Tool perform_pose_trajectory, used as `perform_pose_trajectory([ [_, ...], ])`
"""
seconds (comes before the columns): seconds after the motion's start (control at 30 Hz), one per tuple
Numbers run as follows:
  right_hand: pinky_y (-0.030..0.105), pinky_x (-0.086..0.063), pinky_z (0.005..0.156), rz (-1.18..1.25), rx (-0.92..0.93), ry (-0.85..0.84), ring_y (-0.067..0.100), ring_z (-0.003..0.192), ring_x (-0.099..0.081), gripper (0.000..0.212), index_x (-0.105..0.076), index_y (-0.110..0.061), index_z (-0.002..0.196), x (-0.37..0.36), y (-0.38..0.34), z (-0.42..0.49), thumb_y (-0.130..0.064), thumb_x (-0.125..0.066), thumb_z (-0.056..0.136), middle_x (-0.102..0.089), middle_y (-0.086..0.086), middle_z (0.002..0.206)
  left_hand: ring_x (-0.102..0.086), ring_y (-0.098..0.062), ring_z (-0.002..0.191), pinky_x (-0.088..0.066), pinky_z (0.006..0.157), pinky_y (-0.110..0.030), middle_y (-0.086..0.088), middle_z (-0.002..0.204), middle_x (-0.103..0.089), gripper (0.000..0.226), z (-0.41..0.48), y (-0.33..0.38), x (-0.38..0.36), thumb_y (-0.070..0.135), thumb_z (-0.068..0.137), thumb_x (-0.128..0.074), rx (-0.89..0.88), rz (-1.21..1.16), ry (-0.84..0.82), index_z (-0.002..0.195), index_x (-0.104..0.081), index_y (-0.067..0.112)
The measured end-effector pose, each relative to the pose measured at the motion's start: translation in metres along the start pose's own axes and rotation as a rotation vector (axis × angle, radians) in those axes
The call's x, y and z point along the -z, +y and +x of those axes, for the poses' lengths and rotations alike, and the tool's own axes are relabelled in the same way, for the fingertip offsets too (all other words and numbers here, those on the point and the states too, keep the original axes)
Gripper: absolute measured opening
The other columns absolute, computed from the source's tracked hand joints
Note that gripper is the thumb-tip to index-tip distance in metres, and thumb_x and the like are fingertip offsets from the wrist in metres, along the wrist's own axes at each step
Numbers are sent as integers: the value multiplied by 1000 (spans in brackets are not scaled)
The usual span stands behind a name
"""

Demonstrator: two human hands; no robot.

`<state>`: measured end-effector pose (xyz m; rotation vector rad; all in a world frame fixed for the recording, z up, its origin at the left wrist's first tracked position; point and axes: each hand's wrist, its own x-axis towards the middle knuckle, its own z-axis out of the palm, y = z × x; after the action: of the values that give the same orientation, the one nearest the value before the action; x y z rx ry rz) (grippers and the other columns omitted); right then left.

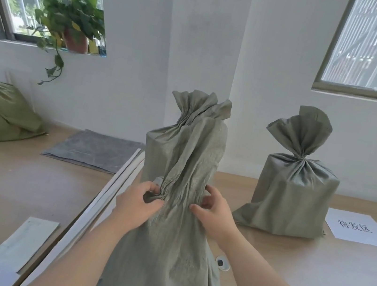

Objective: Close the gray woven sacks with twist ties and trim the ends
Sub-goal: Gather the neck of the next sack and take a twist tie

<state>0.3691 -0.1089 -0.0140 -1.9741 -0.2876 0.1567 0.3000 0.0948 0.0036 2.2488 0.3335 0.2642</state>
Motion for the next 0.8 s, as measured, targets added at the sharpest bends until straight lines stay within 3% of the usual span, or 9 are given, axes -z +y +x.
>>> perform_pose_trajectory([
  [0.13,48,-57,87,-7,31,-7,18,93,-69,39,-61,-29,117,-2,2,-3,-26,-67,79,-72,-1,100,-64,-13,93,-50,93,-40,15,88,-69,19,-3,-5,1,47,72,-60,18,-67,-19,86,-60,33],
  [0.23,48,-57,88,21,53,-9,17,94,-70,26,-65,-27,107,-4,1,-8,-22,-63,82,-74,-4,99,-55,-17,75,-45,74,-35,2,78,-59,16,-8,-4,1,24,84,-64,-29,-138,-1,80,-49,27],
  [0.3,43,-59,86,44,55,-10,15,94,-70,23,-64,-26,109,-3,-2,-14,-17,-62,88,-74,-6,101,-56,-15,76,-43,73,-31,-5,86,-65,18,-11,-2,2,9,88,-63,-34,-234,1,92,-52,23],
  [0.43,38,-58,86,52,81,-3,11,96,-69,23,-64,-24,110,1,-5,-24,-15,-63,89,-73,-8,102,-67,-8,78,-49,73,-25,7,97,-73,40,-22,7,7,1,88,-61,-26,-346,-27,117,-58,28],
  [0.5,37,-58,85,45,100,-10,12,93,-69,20,-65,-21,105,5,-8,-30,-12,-63,88,-74,-5,99,-57,-13,62,-43,62,-25,5,79,-67,31,-25,10,9,2,87,-60,-34,-314,-45,110,-65,23],
  [0.57,37,-56,81,44,116,-14,14,88,-69,15,-65,-19,99,8,-10,-37,-9,-63,88,-73,-2,94,-47,-19,60,-36,58,-30,-5,70,-56,17,-30,15,10,5,88,-58,-24,-304,-54,99,-68,14],
  [0.67,37,-55,76,45,143,-4,22,82,-67,8,-65,-12,97,14,-13,-47,-10,-62,89,-72,5,89,-51,-19,60,-40,59,-32,-6,68,-59,10,-36,21,8,10,90,-60,-35,-321,-35,95,-68,14],
  [0.73,32,-50,70,72,154,11,15,74,-60,5,-64,-11,94,19,-13,-54,-9,-62,90,-67,1,82,-51,-13,55,-41,56,-27,2,60,-57,7,-43,27,8,10,90,-61,-55,-326,-15,89,-65,15],
  [0.8,35,-50,69,108,158,24,15,73,-58,5,-65,-11,93,25,-14,-62,-9,-62,90,-67,4,81,-52,-15,58,-42,58,-29,-7,63,-57,4,-49,30,7,12,89,-62,-70,-347,-18,92,-64,11],
])
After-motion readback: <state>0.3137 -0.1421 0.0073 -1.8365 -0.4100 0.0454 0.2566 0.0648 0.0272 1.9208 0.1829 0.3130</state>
